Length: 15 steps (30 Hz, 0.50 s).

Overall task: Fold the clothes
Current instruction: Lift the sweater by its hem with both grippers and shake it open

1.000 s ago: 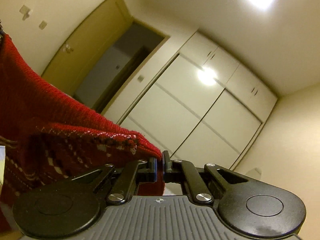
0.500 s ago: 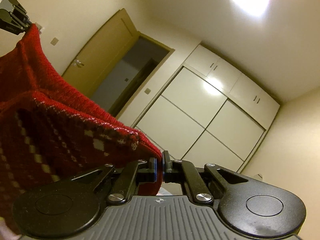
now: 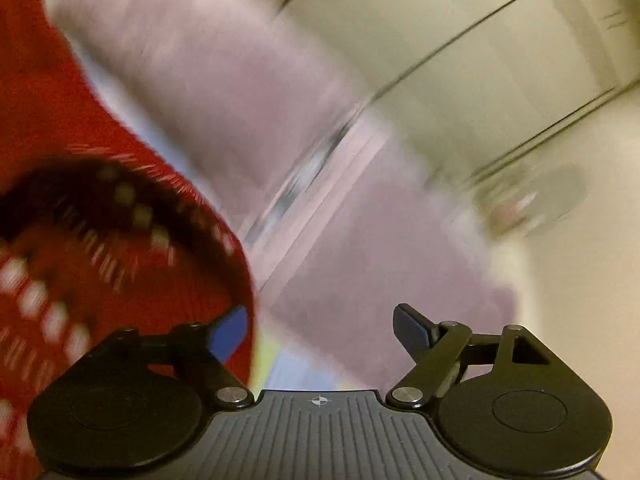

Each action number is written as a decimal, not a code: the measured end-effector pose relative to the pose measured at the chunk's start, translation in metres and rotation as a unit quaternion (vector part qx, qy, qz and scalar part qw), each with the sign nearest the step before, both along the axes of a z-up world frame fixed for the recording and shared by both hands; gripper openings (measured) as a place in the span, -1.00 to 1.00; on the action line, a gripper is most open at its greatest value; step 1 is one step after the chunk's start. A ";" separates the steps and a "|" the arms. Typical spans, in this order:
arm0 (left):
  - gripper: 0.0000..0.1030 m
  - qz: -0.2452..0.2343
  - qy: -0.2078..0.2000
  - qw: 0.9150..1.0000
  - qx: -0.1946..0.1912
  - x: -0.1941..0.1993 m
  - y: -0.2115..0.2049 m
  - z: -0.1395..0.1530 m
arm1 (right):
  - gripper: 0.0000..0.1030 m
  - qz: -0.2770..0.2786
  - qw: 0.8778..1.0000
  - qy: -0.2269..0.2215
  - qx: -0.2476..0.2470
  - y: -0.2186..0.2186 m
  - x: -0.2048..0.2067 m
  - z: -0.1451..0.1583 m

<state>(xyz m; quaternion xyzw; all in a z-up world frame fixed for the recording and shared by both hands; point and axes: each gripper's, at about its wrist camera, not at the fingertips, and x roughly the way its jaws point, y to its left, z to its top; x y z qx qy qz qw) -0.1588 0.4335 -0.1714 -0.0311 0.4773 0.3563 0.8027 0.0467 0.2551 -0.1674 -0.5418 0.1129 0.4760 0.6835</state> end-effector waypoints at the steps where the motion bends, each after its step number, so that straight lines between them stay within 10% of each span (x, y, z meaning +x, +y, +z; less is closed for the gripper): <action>1: -0.20 0.004 0.011 1.000 -0.002 -0.001 0.004 -0.017 | 0.58 -0.018 1.000 0.010 -0.022 0.000 0.002 -0.020; 5: -0.19 0.046 0.017 0.996 -0.077 -0.026 0.003 -0.066 | 0.58 -0.110 0.982 0.153 -0.011 -0.051 0.004 -0.057; 8: -0.19 0.104 -0.004 0.987 -0.125 -0.067 -0.018 -0.080 | 0.58 -0.223 0.937 0.269 0.016 -0.132 0.008 -0.084; 15: -0.19 0.196 -0.035 0.960 -0.198 -0.151 -0.105 -0.084 | 0.57 -0.503 0.726 0.452 0.121 -0.301 0.051 -0.112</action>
